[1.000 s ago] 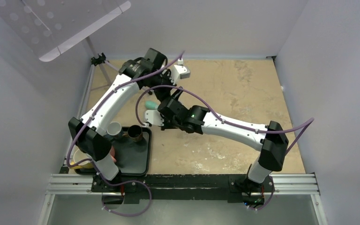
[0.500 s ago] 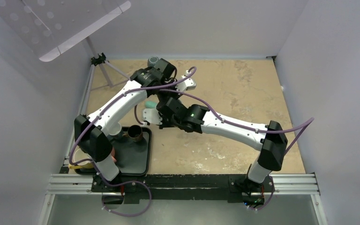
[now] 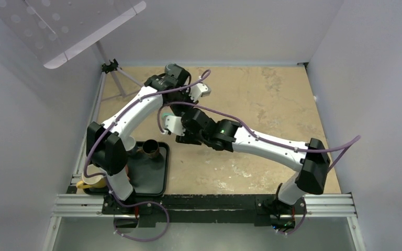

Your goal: Turn the mug right side up

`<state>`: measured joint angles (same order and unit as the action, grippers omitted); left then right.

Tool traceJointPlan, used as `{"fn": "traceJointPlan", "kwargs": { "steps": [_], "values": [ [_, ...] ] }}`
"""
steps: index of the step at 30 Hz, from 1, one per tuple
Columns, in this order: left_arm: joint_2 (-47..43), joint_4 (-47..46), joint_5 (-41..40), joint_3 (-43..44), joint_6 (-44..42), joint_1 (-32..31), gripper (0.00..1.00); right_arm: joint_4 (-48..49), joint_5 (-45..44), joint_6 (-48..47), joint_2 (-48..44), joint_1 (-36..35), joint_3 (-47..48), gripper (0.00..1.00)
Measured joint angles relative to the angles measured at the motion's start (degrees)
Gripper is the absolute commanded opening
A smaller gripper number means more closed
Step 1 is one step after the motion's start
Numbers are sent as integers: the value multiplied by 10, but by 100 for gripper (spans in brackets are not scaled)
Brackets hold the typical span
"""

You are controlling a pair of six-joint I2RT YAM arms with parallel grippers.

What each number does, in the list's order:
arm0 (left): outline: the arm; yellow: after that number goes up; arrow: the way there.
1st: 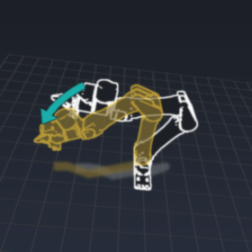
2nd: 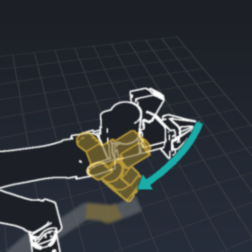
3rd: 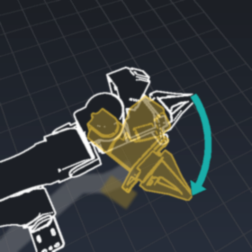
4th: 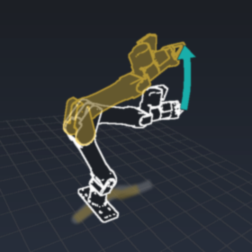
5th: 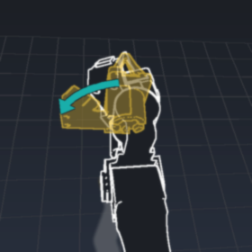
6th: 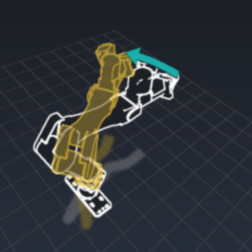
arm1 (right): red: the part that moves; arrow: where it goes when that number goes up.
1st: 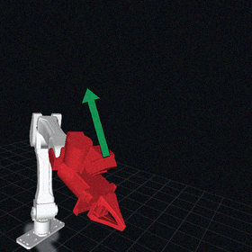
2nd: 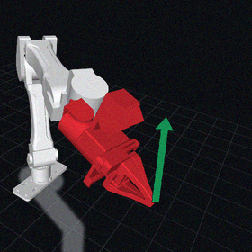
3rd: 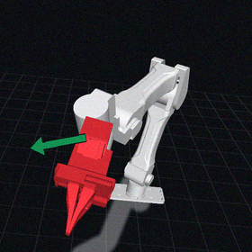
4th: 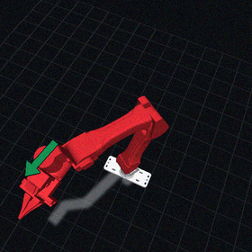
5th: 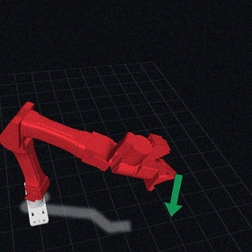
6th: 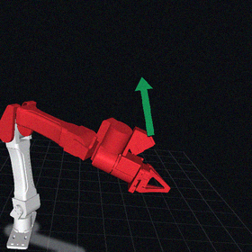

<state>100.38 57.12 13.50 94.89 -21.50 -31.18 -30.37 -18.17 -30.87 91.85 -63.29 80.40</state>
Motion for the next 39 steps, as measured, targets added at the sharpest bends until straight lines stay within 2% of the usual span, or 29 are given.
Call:
{"fn": "traceJointPlan", "kwargs": {
  "steps": [5, 10, 14, 16, 21, 25, 28, 33, 39],
  "values": [
    [25, 0, 5, 0, 12, 28, 0, 28, -1, 30, -60, 3, -34, 62],
    [30, 27, 35, 12, -3, 66, 0, 77, 24, 59, -160, 16, -68, 64],
    [-9, 80, 75, 5, -81, 85, 0, 122, 61, 89, -228, 62, -101, 65],
    [-57, 119, 103, -18, -140, 85, 0, 138, 77, 103, -252, 90, -120, 66],
    [-206, 249, 155, -112, -284, 85, 0, 163, 93, 122, -269, 122, -148, 65],
    [-273, 304, 137, -210, -362, 92, 0, 169, 106, 125, -259, 123, -157, 66],
    [-278, 299, 108, -276, -398, 117, 0, 176, 111, 127, -254, 123, -163, 66],
    [-284, 237, 72, -351, -454, 169, 0, 181, 117, 129, -254, 123, -169, 66],
    [-326, 162, 51, -455, -508, 178, 0, 183, 117, 129, -253, 123, -173, 65]
  ]
}}
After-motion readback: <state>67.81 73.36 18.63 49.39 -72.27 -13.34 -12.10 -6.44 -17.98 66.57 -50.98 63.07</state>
